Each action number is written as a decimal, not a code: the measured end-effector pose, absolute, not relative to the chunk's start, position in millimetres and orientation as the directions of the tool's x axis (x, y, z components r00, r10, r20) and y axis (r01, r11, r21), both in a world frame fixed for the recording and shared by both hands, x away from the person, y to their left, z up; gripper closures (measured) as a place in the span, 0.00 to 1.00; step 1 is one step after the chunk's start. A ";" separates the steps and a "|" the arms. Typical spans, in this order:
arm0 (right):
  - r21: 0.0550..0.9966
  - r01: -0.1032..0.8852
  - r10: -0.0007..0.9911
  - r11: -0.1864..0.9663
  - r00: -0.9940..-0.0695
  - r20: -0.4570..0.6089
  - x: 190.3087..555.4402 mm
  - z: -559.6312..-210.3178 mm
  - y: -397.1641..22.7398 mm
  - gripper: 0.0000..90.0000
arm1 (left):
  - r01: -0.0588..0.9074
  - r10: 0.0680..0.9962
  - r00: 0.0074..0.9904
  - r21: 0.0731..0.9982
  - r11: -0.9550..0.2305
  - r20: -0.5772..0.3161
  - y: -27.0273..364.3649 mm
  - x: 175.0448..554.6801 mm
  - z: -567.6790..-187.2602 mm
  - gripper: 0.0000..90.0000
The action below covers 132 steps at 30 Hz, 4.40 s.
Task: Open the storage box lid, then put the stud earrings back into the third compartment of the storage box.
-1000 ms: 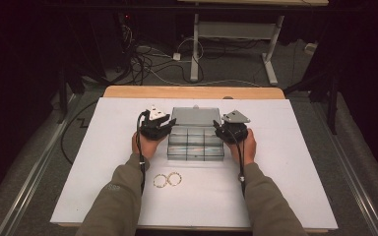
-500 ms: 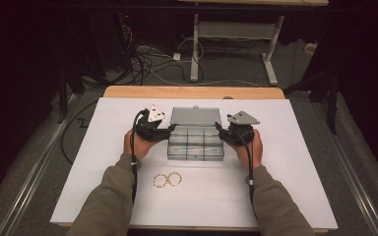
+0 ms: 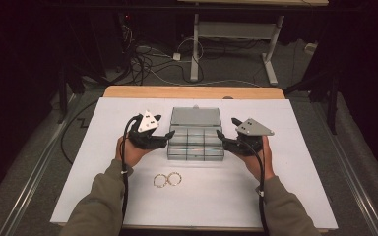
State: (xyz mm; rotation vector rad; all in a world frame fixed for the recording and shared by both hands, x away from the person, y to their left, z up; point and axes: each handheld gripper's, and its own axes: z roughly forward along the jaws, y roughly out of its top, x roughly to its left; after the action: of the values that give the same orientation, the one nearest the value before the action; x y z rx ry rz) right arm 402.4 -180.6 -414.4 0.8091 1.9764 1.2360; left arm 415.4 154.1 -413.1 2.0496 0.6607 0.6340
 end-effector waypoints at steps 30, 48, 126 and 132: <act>0.881 0.125 0.706 0.455 -0.654 -0.272 293.5 -434.4 -219.9 0.30 | 0.223 0.544 0.818 0.770 -0.598 0.186 183.2 321.7 -456.1 0.19; 0.858 0.234 0.736 0.457 -0.641 -0.218 265.3 -461.6 -256.2 0.29 | 0.396 0.528 0.849 0.651 -0.647 0.009 170.2 334.6 -483.3 0.16; 0.862 0.202 0.731 0.465 -0.636 -0.246 273.9 -467.3 -252.6 0.31 | 0.238 0.531 0.843 0.826 -0.511 0.086 142.9 374.6 -424.7 0.50; 0.866 0.202 0.736 0.458 -0.632 -0.242 273.7 -466.8 -254.5 0.30 | 0.210 0.504 0.855 0.810 -0.548 0.119 109.9 392.8 -418.6 0.50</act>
State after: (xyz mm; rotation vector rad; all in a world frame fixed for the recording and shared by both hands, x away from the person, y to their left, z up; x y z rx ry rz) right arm 273.7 -254.5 -466.8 0.7781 2.0984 1.1323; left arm 392.8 109.9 -418.6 2.1545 0.5164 0.4289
